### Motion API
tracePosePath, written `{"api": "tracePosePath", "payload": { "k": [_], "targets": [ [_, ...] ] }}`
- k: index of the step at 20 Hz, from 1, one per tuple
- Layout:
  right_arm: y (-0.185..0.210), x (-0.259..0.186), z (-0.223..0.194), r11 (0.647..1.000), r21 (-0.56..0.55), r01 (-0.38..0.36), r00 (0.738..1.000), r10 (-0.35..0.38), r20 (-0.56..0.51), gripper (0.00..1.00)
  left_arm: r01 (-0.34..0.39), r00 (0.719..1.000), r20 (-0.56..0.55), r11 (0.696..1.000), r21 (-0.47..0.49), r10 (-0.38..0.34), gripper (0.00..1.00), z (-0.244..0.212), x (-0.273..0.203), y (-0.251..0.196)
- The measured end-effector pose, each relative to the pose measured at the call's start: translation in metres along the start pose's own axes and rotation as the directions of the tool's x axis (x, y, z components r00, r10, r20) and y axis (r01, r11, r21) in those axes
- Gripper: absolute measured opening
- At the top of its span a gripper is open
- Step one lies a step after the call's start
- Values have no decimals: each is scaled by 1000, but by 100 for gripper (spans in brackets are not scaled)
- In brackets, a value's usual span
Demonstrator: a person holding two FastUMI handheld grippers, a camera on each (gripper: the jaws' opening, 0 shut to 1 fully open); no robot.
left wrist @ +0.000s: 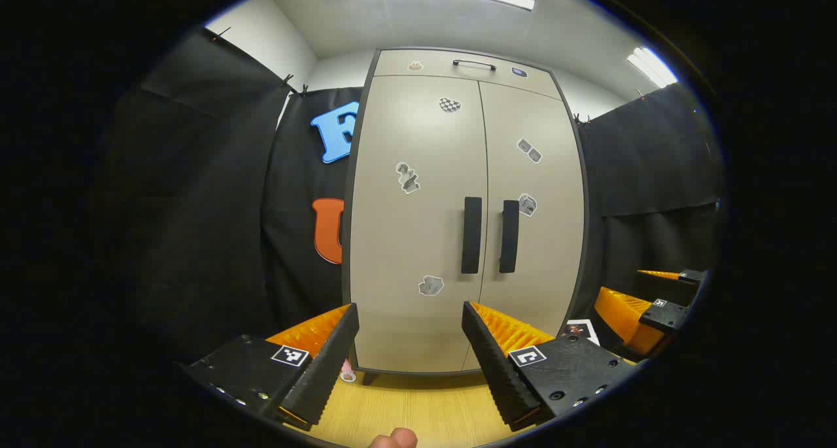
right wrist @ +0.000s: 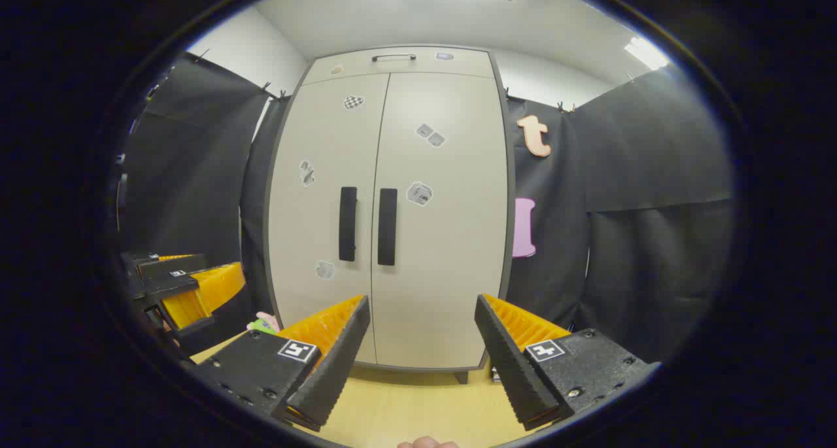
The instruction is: Open the right door of the double-door shoe cabinet with the right hand, and open the left door with the left hand.
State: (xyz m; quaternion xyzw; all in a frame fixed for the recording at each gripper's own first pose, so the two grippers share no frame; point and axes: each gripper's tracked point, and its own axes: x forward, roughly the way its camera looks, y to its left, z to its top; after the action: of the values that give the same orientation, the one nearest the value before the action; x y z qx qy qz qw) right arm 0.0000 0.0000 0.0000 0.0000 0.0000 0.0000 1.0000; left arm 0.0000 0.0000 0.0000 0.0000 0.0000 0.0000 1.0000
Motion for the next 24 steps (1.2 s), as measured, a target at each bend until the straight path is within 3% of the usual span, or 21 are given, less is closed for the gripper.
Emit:
{"api": "tracePosePath", "payload": {
  "k": [24],
  "targets": [
    [-7,22,-9,999,18,47,999,-47,-24,100,22,1000,1,1000,-9,-22,95,-8,23,0]
  ]
}}
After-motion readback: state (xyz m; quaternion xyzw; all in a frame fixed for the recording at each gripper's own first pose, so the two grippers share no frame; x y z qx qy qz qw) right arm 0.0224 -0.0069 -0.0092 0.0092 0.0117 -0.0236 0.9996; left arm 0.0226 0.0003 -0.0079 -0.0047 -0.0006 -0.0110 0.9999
